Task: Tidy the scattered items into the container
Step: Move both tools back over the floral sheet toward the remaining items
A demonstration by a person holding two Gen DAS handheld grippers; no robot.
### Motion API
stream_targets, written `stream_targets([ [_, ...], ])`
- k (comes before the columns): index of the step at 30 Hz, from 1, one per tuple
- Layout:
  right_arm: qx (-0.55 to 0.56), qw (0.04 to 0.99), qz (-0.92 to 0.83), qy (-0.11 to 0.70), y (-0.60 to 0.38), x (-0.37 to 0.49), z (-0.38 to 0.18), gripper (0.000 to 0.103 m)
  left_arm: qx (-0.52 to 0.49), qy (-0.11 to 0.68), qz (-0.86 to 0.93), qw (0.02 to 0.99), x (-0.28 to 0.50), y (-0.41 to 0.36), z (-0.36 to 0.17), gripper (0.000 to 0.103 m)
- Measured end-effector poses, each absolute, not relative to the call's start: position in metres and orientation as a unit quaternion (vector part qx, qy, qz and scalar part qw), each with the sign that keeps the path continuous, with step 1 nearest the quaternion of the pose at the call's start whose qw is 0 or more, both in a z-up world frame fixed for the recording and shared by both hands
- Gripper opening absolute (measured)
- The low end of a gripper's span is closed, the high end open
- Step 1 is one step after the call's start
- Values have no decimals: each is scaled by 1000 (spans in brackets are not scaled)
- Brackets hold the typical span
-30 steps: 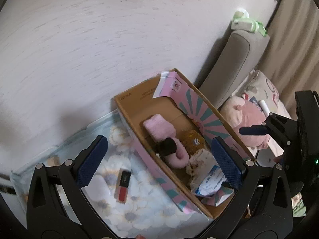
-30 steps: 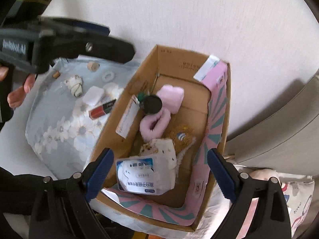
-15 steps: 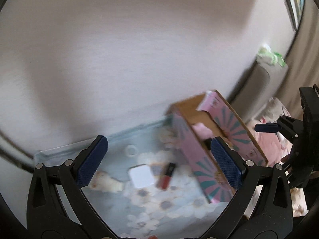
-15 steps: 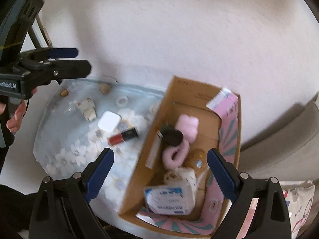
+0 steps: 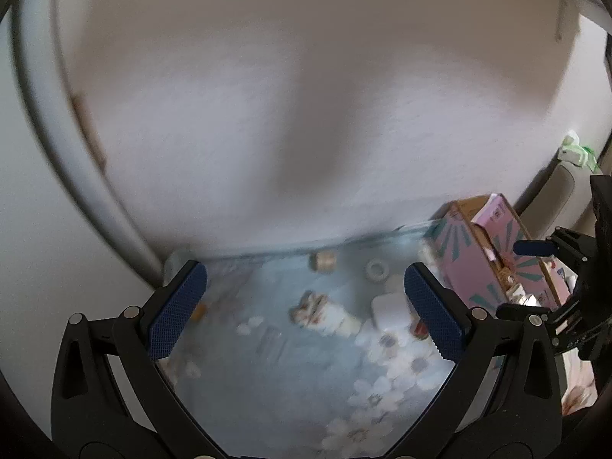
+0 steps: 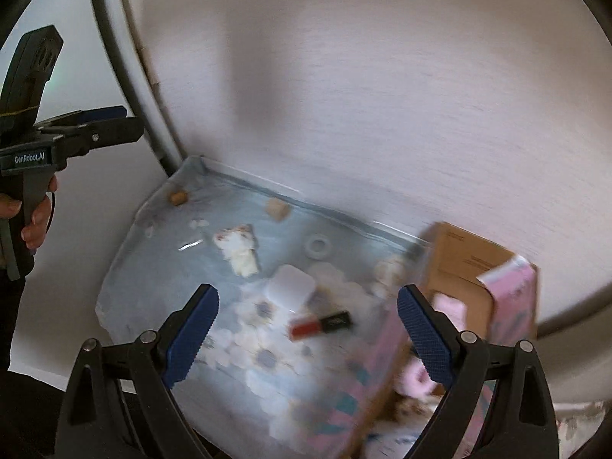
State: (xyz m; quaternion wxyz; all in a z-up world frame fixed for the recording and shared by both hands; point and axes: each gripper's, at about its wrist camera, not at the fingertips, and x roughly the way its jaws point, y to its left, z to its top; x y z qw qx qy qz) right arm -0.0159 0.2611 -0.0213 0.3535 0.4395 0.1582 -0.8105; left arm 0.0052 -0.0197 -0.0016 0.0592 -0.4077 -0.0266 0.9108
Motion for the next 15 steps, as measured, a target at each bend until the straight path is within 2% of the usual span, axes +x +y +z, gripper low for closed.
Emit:
stream_targets([
  [8,447,363,-804,150,218,-17,-56,94,-450,-41,889,79,4,-27,-67,103],
  [15,468,298,-825,109,204,-24,-116,94,-485,-36,864,126,-29,0,-140,103],
])
